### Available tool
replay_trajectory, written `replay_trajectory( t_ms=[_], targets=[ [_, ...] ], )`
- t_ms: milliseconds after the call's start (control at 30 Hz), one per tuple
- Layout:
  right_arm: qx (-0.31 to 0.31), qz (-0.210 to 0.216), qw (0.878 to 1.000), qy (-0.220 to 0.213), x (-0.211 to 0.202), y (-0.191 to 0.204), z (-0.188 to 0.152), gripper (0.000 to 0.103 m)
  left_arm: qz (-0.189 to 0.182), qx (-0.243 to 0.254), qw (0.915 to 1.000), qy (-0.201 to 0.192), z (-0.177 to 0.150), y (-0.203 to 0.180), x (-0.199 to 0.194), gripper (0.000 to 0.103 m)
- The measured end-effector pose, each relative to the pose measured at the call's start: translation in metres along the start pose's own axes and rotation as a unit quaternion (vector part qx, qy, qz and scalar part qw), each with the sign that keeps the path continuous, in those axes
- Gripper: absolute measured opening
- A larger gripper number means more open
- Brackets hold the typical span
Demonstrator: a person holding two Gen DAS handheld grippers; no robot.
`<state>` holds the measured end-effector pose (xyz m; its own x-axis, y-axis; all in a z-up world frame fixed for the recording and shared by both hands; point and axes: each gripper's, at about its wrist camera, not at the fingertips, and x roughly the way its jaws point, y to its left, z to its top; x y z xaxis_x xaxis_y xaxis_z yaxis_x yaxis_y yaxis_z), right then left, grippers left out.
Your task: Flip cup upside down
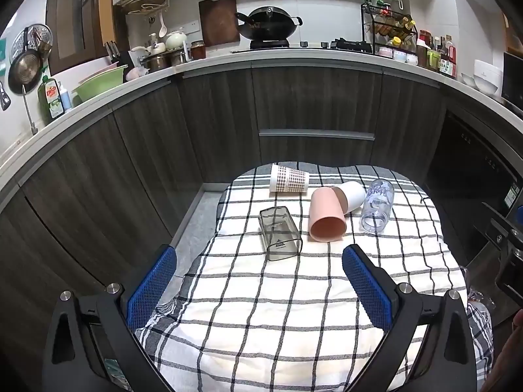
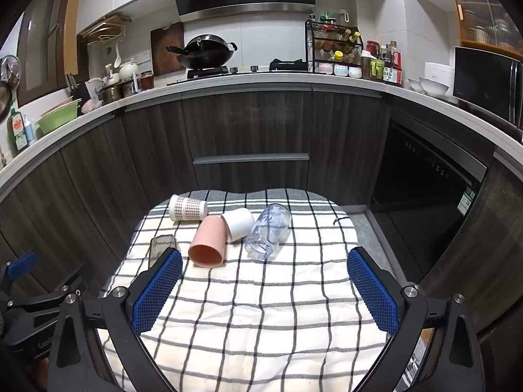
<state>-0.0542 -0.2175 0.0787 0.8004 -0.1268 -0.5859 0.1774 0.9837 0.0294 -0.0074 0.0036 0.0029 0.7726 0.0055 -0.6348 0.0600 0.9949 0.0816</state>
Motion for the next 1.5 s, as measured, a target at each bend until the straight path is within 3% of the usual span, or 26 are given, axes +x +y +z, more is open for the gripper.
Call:
replay_trajectory(
  t_ms=[1500],
  targets=[
    [0.002,-0.001,1.0,0.009,0.01,-0.0059,-0.0054,0.101,-0.002,-0.001,1.0,0.007,-0.0015,0.0003,0.0027,0.103]
  ],
)
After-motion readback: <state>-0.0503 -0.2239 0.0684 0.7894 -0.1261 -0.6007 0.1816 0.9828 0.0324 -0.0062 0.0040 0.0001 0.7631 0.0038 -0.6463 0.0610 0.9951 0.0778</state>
